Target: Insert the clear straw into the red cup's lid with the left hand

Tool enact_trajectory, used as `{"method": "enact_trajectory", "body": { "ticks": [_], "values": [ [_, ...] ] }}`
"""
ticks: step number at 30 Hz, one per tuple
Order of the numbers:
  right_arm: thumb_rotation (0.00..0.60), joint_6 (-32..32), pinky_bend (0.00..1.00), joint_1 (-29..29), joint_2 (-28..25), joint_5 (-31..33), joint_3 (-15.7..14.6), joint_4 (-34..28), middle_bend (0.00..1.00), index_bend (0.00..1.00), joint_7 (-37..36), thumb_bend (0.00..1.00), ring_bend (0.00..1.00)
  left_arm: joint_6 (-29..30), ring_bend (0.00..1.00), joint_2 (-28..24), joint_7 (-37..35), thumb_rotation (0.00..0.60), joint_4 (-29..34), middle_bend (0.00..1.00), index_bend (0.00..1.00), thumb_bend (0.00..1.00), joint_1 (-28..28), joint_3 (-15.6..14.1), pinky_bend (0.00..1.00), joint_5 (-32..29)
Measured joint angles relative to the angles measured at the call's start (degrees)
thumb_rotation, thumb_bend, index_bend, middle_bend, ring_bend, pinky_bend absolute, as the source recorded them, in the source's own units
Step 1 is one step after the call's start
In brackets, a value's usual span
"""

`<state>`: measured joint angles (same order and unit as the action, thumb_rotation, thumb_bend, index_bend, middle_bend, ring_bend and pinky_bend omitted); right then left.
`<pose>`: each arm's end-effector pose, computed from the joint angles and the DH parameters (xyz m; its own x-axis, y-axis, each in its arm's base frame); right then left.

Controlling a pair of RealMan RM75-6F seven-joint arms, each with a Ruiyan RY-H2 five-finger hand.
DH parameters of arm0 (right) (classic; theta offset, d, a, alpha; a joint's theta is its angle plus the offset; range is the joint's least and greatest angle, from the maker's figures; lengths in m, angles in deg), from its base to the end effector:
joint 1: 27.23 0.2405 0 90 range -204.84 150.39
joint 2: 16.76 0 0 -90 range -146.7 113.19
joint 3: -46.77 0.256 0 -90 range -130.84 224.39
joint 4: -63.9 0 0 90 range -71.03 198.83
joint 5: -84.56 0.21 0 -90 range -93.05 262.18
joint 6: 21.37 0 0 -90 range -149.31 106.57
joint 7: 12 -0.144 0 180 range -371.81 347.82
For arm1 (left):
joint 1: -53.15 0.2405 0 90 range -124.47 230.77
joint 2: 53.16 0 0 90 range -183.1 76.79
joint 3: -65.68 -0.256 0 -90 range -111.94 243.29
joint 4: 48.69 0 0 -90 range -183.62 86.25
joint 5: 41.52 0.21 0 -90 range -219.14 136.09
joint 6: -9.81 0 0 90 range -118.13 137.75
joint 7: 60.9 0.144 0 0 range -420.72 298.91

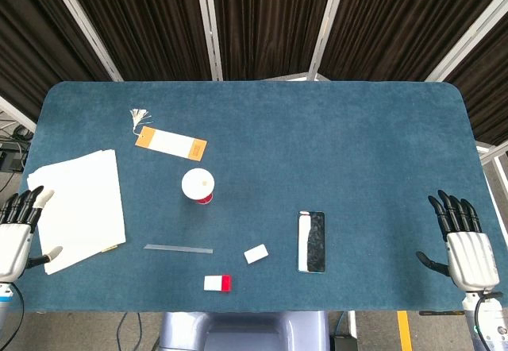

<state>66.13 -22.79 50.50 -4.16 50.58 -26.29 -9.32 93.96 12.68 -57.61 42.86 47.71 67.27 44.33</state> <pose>-0.3050 -0.1820 0.1502 0.4223 0.0547 0.9048 -0.9041 -0.0470 0.4248 -0.3123 0.1795 0.1455 0.4344 0.0370 0.9000 0.9007 -0.0182 -0.4340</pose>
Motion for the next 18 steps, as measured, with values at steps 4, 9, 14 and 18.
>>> {"method": "enact_trajectory", "body": {
  "ticks": [4,9,14,18],
  "values": [
    [0.6,-0.01,0.0,-0.08,-0.19,0.06,-0.05,-0.17,0.0,0.0,-0.21,0.11,0.0,0.04,0.0,0.02,0.28,0.6,0.09,0.0,0.02,0.0,0.01,-0.03,0.0,0.06],
    [0.6,0.01,0.0,-0.16,-0.39,0.04,-0.13,-0.37,0.0,0.0,-0.33,0.11,0.0,0.21,0.0,0.0,0.4,0.6,0.24,0.0,0.02,0.0,0.1,-0.08,0.0,0.13],
    [0.6,-0.03,0.0,-0.18,-0.34,0.09,-0.15,-0.48,0.0,0.0,-0.02,0.11,0.0,0.16,0.0,-0.04,0.29,0.6,0.24,0.0,0.02,0.0,0.08,-0.15,0.0,0.27],
    [0.6,-0.24,0.0,-0.08,-0.18,0.33,-0.04,-0.45,0.0,0.0,0.2,0.11,0.0,-0.11,0.0,-0.1,-0.06,0.6,0.2,0.0,0.02,0.0,-0.05,-0.12,0.0,0.21]
  ]
}}
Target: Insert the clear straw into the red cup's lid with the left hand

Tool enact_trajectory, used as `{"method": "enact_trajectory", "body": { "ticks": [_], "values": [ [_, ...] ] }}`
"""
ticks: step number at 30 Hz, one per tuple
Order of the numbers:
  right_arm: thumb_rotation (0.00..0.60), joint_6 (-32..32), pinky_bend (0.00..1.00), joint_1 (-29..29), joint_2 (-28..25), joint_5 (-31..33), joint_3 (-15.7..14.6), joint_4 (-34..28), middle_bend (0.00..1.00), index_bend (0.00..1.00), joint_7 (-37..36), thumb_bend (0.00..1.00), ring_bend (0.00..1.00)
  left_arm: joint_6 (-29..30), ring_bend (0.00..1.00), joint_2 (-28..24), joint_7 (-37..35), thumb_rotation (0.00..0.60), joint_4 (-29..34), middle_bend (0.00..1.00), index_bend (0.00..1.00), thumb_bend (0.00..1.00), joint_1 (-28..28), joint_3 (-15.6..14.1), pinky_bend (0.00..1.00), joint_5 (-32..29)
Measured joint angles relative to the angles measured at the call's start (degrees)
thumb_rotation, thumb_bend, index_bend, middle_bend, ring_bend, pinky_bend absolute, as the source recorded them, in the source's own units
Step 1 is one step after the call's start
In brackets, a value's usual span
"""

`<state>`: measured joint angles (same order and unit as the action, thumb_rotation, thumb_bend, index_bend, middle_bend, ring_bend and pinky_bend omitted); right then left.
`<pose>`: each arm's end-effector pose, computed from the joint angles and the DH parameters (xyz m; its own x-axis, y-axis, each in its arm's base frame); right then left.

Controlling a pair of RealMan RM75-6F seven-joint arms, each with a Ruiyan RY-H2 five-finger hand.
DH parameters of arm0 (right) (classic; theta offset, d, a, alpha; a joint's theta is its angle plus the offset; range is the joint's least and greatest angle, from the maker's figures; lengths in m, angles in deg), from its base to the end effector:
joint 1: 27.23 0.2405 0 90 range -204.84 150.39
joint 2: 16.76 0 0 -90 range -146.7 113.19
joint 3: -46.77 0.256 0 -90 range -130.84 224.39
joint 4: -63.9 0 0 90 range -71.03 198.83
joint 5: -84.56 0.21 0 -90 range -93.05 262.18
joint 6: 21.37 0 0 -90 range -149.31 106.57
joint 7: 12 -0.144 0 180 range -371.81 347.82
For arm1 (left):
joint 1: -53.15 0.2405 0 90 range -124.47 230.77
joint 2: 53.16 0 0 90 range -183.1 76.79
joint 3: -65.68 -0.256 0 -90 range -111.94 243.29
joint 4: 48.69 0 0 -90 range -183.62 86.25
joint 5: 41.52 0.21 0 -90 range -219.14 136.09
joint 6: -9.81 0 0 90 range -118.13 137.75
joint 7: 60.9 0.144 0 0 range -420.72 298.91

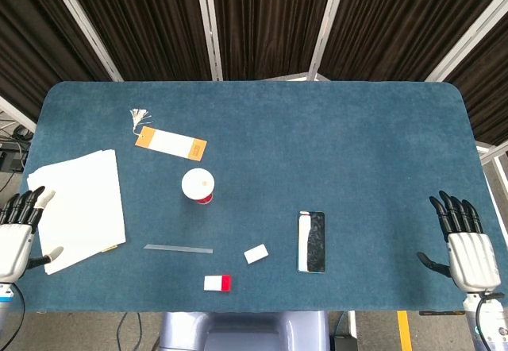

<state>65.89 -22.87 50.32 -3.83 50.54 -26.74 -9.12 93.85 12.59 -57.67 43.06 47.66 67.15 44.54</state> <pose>-0.3050 -0.1814 0.1502 0.4214 0.0488 0.9056 -0.9051 -0.0408 0.4233 -0.3113 0.1792 0.1450 0.4322 0.0406 0.9009 0.9018 -0.0230 -0.4316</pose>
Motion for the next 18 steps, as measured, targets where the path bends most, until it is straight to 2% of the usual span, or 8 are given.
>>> {"method": "enact_trajectory", "body": {
  "ticks": [11,18],
  "values": [
    [0.6,-0.28,0.0,0.02,-0.16,0.37,0.06,0.06,0.0,0.0,-0.5,0.11,0.0,-0.32,0.0,0.1,0.76,0.6,0.19,0.0,0.03,0.0,-0.19,-0.11,0.0,0.07],
    [0.6,-0.03,0.0,-0.13,-0.13,0.29,-0.01,-0.13,0.0,0.0,-0.04,0.11,0.0,-0.03,0.0,-0.13,0.82,0.6,0.76,0.0,0.1,0.0,-0.19,-0.42,0.0,1.04]
  ]
}}
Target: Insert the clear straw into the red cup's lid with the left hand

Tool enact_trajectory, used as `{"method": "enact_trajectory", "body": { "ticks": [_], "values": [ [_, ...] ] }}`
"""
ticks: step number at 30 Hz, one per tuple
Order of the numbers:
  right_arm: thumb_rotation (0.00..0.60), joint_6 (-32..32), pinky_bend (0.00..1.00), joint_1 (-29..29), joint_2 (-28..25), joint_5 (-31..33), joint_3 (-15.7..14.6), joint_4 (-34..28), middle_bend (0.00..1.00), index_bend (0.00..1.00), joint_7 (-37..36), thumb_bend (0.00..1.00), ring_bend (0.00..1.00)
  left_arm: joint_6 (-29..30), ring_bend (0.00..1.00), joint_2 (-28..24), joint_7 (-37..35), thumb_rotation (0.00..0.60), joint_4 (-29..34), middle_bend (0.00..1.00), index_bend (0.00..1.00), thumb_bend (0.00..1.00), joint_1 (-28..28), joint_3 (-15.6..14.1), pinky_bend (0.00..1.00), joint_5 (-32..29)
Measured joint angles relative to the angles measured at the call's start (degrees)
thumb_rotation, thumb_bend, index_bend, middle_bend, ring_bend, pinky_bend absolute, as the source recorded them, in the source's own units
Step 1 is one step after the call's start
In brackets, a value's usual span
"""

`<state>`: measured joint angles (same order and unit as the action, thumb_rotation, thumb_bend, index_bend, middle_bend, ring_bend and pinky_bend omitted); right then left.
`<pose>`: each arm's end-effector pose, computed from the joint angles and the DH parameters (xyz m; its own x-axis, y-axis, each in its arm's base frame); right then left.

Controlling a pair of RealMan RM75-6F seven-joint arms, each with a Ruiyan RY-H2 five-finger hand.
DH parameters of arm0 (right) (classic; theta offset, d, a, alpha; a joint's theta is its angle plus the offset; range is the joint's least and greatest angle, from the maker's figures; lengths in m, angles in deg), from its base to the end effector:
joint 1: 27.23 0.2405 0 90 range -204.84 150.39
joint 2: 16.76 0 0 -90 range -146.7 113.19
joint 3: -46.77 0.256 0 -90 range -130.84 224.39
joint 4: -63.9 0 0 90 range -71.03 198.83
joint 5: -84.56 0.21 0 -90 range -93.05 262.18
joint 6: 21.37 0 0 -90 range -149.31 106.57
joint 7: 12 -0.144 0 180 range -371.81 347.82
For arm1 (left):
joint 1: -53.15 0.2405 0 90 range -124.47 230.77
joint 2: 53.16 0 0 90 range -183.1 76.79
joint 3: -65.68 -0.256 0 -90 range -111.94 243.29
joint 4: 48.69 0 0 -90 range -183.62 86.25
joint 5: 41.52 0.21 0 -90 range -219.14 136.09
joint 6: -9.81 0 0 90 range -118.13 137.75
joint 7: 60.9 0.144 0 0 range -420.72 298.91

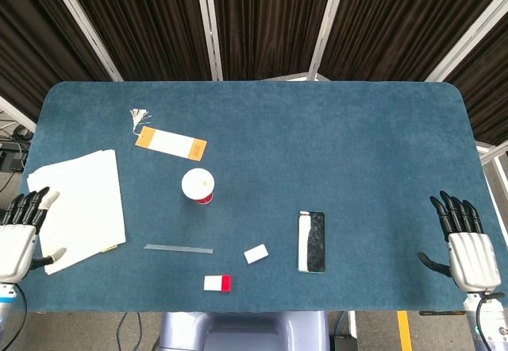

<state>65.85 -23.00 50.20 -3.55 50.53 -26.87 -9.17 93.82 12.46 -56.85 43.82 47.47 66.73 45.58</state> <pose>-0.3058 -0.1807 0.1508 0.4204 0.0467 0.9061 -0.9059 -0.0341 0.4221 -0.3065 0.1783 0.1425 0.4376 0.0462 0.8980 0.8989 -0.0456 -0.4357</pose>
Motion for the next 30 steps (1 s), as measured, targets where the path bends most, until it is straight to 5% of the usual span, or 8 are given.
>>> {"method": "enact_trajectory", "body": {
  "ticks": [10,18,30],
  "values": [
    [0.6,-0.23,0.0,-0.01,-0.07,0.21,-0.02,-0.28,0.0,0.0,0.0,0.11,0.0,-2.45,0.0,0.17,3.6,0.6,3.74,0.0,0.47,0.19,-1.39,-1.26,0.0,2.23],
    [0.6,-0.31,0.0,-0.02,-0.17,0.31,0.01,-0.35,0.0,0.0,-0.24,0.11,0.0,-7.44,0.0,3.43,10.43,0.6,7.18,0.0,0.52,0.26,-4.04,-1.13,0.0,0.82],
    [0.6,-0.43,0.0,-0.03,-0.25,0.61,0.13,-0.46,0.0,0.0,-0.78,0.11,0.0,-14.25,0.0,12.62,20.25,0.6,7.9,0.01,0.53,0.31,-8.32,1.48,0.0,-9.11]
  ]
}}
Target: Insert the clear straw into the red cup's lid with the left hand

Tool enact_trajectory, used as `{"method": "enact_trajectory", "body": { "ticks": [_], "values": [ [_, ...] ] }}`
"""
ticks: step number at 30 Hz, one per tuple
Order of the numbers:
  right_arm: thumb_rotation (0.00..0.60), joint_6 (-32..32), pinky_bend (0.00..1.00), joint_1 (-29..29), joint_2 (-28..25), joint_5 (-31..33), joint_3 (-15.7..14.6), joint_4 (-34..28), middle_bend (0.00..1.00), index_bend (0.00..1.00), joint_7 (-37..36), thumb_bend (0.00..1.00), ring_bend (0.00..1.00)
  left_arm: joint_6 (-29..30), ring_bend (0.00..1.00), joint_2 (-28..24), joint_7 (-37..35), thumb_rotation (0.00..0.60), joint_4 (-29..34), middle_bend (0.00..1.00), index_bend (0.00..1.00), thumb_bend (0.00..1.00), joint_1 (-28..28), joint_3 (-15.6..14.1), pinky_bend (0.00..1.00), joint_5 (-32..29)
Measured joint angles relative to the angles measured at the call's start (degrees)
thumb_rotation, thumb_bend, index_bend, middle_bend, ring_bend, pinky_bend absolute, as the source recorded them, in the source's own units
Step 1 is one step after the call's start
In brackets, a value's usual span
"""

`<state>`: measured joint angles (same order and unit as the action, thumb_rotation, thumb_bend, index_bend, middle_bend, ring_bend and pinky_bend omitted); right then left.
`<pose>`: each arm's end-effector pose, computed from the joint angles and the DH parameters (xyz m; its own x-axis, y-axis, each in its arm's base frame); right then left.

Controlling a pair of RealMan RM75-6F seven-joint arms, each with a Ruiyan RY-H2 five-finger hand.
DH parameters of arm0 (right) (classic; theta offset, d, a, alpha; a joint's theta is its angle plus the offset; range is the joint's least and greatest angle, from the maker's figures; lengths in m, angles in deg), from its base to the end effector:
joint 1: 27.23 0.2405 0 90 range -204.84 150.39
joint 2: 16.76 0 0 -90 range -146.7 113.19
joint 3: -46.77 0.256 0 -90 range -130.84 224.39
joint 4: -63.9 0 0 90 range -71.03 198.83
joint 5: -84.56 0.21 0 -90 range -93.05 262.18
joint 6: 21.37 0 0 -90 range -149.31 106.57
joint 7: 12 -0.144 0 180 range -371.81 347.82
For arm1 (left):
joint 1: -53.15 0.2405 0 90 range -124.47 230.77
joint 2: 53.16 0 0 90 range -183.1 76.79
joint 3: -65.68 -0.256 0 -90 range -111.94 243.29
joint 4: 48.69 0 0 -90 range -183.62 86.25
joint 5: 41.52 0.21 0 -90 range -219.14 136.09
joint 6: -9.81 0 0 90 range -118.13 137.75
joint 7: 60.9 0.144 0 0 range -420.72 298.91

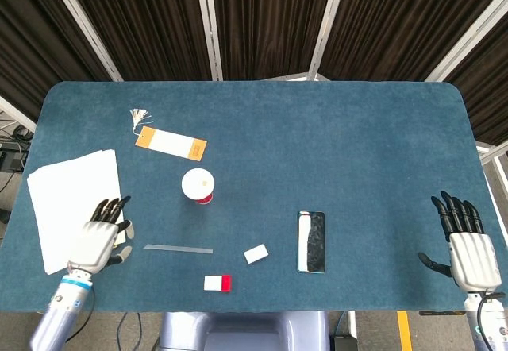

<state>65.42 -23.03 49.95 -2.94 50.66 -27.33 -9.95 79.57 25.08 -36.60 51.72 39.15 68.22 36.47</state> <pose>-0.3064 -0.1810 0.1514 0.4044 0.0401 0.9137 -0.9138 -0.0245 0.4055 -0.2405 0.2079 0.0396 0.4352 0.2560 0.8632 0.8996 -0.1627 -0.4053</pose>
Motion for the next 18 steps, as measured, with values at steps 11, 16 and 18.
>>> {"method": "enact_trajectory", "body": {
  "ticks": [11,16,18],
  "values": [
    [0.6,0.87,0.0,-0.15,0.14,-0.61,0.14,0.37,0.0,0.0,-1.33,0.11,0.0,-3.83,0.0,5.87,5.96,0.6,-1.34,0.01,0.53,0.31,-3.64,1.53,0.0,-6.76],
    [0.6,1.07,0.0,-0.13,0.16,-0.91,0.14,0.5,0.0,0.0,-1.65,0.11,0.0,-5.43,0.0,6.99,7.7,0.6,-1.01,0.0,0.53,0.31,-4.94,1.69,0.0,-9.25],
    [0.6,1.22,0.0,-0.15,0.2,-1.07,0.13,0.63,0.0,0.0,-1.86,0.11,0.0,-5.73,0.0,7.39,8.41,0.6,-0.95,0.0,0.52,0.31,-5.27,1.68,0.0,-10.05]
  ]
}}
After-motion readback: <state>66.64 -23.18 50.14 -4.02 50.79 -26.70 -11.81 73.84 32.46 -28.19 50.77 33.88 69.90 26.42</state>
